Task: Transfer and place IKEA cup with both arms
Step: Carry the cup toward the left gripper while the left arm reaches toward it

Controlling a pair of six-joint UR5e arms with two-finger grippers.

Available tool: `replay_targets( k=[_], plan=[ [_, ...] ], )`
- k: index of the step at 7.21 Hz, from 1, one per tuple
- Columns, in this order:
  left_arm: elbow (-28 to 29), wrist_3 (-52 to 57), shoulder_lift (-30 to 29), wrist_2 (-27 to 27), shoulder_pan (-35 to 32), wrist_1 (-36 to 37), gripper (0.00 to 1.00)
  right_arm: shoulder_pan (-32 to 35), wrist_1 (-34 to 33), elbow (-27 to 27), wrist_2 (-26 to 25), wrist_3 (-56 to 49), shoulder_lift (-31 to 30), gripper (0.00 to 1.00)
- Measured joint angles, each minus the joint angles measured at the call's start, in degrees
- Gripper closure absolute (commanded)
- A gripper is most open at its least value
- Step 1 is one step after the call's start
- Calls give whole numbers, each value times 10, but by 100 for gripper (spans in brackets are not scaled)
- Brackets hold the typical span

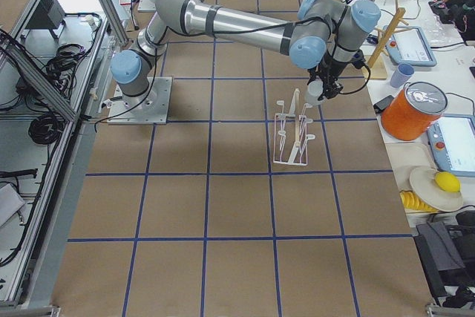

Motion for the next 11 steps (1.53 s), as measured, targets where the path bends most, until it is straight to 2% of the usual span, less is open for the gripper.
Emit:
replay_targets(
  k=[2,4,5,8,9,11],
  plan=[
    [-3,-2,3,-16,2,0,0,43,84,0,181,42,-14,76],
    [-7,-9,8,-120,21,-2,0,76,192,1,357,82,-18,82],
    [-8,-8,12,-187,38,-3,0,91,263,2,417,88,-18,83],
    [-11,0,31,-377,58,-3,0,136,481,5,508,100,-12,85],
    [-13,2,42,-437,58,-3,0,145,531,5,522,102,-11,86],
    [-35,26,57,-528,60,1,0,162,580,4,532,101,-9,86]
  ],
)
